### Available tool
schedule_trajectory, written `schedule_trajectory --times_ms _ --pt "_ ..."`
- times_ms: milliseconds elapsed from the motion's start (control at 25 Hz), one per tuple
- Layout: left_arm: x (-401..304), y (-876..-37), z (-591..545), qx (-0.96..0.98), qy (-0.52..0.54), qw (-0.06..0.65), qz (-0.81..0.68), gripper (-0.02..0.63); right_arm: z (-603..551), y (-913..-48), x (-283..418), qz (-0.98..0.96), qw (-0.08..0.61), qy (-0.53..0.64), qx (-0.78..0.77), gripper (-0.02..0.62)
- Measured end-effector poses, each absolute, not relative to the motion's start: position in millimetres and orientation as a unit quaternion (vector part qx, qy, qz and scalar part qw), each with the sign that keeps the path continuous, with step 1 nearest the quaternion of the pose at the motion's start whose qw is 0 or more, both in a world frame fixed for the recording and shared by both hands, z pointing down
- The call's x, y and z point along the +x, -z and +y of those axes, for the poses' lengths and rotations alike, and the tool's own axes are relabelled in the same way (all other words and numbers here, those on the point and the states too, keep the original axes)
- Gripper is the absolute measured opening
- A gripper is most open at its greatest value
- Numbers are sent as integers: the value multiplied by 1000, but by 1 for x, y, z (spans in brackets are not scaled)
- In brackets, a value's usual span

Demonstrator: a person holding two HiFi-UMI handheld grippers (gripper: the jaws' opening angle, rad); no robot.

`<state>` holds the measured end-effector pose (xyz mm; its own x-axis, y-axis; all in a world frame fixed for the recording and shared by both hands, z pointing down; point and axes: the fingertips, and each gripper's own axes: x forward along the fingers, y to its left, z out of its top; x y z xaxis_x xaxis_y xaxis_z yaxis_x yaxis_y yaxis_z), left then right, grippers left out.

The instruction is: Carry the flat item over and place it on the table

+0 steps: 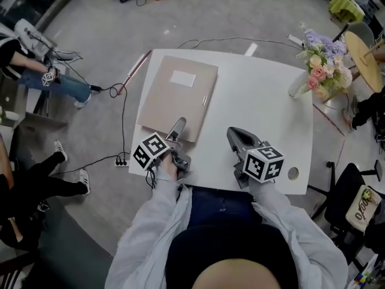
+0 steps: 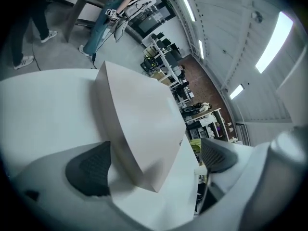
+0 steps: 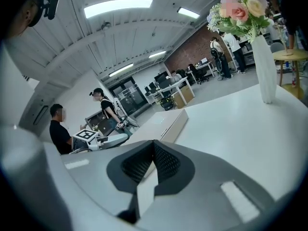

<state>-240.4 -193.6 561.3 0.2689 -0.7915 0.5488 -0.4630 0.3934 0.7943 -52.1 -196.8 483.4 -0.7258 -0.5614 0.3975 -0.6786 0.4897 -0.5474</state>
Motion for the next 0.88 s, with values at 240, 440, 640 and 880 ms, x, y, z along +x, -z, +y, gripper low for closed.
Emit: schedule_trajectory --times_ms 240,440,640,880 --pt "-218 -546 -172 570 128 558 -589 543 -186 -477 -32 -869 82 -338 352 11" --pt "-196 -529 -150 602 115 517 -598 470 -171 -470 -15 -879 82 -324 340 11" --pt "-166 -508 -126 655 80 440 -609 411 -153 -459 2 -895 83 -297 321 11" --pt "-132 -498 -95 681 67 388 -617 282 -128 -450 25 -911 85 -267 303 11"
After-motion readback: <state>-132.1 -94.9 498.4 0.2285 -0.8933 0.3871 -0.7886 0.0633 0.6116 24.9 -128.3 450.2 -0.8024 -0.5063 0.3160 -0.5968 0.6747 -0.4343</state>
